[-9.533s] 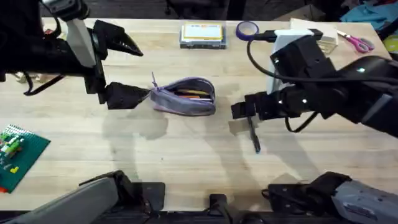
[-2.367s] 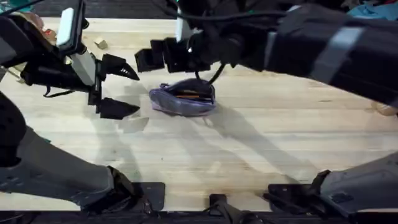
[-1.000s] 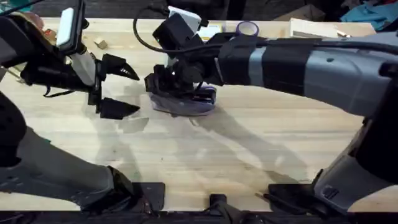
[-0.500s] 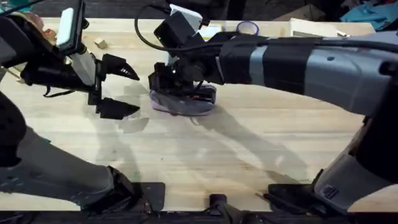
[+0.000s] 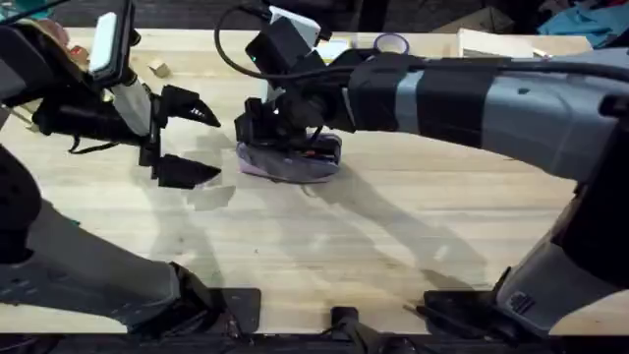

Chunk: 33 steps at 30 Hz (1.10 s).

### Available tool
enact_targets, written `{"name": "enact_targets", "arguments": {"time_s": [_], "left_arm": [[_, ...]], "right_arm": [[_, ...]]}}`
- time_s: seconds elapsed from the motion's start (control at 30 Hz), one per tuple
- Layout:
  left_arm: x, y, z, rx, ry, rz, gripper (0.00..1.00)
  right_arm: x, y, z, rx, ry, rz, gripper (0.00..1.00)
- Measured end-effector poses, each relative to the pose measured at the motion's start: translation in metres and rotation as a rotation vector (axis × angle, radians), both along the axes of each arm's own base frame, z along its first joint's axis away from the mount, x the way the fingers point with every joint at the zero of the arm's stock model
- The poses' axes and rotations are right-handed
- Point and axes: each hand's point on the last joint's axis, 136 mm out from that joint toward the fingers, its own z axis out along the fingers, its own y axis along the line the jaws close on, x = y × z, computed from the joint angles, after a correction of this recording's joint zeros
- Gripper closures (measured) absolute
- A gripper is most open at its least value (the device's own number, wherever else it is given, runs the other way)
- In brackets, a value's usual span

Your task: Unzip the bag, pick up the pens from the table one at a time and place them inside, then zip the bag closed.

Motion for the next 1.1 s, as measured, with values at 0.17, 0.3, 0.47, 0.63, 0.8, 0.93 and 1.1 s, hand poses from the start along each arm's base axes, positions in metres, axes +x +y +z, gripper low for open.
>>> {"name": "enact_targets", "arguments": {"time_s": [0.17, 0.3, 0.47, 0.63, 0.8, 0.93, 1.1], "left_arm": [[0.000, 0.000, 0.000, 0.000, -0.001, 0.000, 0.007], [0.000, 0.000, 0.000, 0.000, 0.000, 0.000, 0.007], [0.000, 0.000, 0.000, 0.000, 0.000, 0.000, 0.008], [0.000, 0.000, 0.000, 0.000, 0.000, 0.000, 0.007], [0.000, 0.000, 0.000, 0.000, 0.000, 0.000, 0.007], [0.000, 0.000, 0.000, 0.000, 0.000, 0.000, 0.008], [0.000, 0.000, 0.000, 0.000, 0.000, 0.000, 0.008]], "right_arm": [[0.001, -0.001, 0.000, 0.006, 0.007, 0.002, 0.924], [0.001, -0.001, 0.000, 0.008, 0.009, 0.002, 0.924], [0.003, -0.001, 0.002, 0.014, 0.011, 0.001, 0.905], [0.004, -0.002, 0.003, 0.015, 0.005, 0.007, 0.871], [0.006, -0.004, 0.011, 0.019, -0.021, 0.020, 0.852], [0.014, -0.009, 0.039, 0.057, -0.067, 0.008, 0.940], [0.015, -0.010, 0.041, 0.056, -0.072, 0.006, 0.969]]}}
